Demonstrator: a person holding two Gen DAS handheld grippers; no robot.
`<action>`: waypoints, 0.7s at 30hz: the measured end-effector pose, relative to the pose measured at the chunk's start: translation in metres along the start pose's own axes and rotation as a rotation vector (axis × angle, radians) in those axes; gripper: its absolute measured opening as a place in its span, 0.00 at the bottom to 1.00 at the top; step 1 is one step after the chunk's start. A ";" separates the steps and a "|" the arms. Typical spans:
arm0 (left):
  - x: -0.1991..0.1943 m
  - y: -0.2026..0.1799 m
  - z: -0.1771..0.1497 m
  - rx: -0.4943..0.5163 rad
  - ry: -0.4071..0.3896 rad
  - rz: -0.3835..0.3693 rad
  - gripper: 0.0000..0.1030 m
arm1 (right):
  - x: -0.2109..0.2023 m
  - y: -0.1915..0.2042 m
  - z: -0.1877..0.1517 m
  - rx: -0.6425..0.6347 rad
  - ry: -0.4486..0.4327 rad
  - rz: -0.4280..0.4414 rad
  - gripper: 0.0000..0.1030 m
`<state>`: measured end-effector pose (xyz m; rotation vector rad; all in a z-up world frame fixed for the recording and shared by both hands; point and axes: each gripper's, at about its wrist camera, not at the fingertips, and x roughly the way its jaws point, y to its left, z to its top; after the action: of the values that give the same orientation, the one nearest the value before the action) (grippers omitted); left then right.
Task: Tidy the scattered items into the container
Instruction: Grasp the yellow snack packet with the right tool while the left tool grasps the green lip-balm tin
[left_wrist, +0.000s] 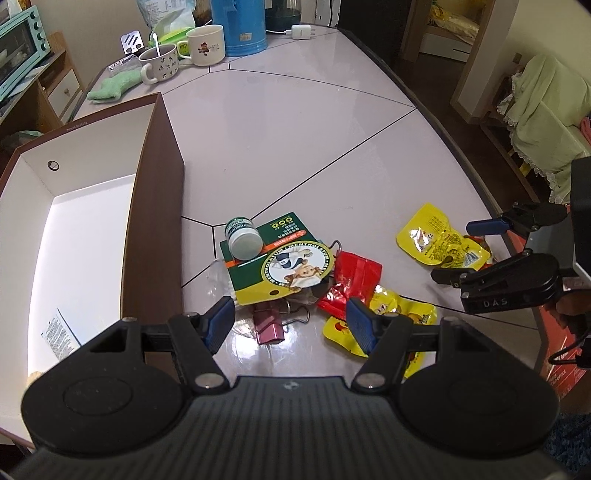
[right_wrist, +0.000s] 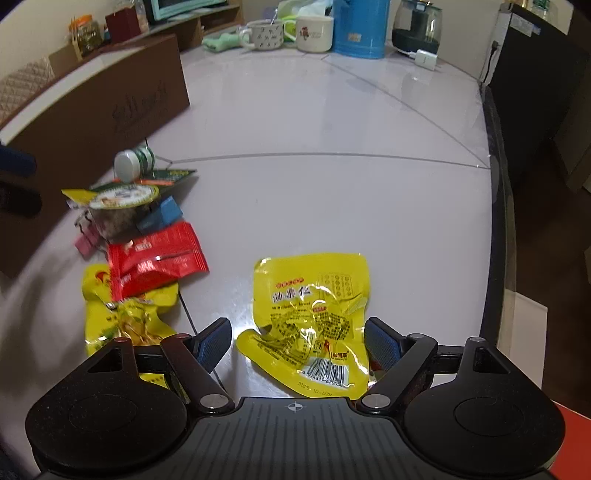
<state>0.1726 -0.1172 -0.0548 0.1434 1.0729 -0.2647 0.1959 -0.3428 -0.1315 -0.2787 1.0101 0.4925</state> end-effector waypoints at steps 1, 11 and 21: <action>0.002 0.001 0.001 -0.001 0.001 0.001 0.61 | 0.002 0.000 -0.001 -0.006 0.005 -0.002 0.71; 0.023 0.013 0.020 -0.037 0.007 0.004 0.60 | 0.001 -0.004 0.003 0.024 -0.031 0.011 0.45; 0.077 0.031 0.048 -0.087 0.062 0.066 0.54 | -0.008 -0.017 0.017 0.133 -0.051 0.077 0.24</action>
<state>0.2570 -0.1104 -0.1001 0.1096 1.1372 -0.1548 0.2136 -0.3525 -0.1157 -0.1086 1.0016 0.4974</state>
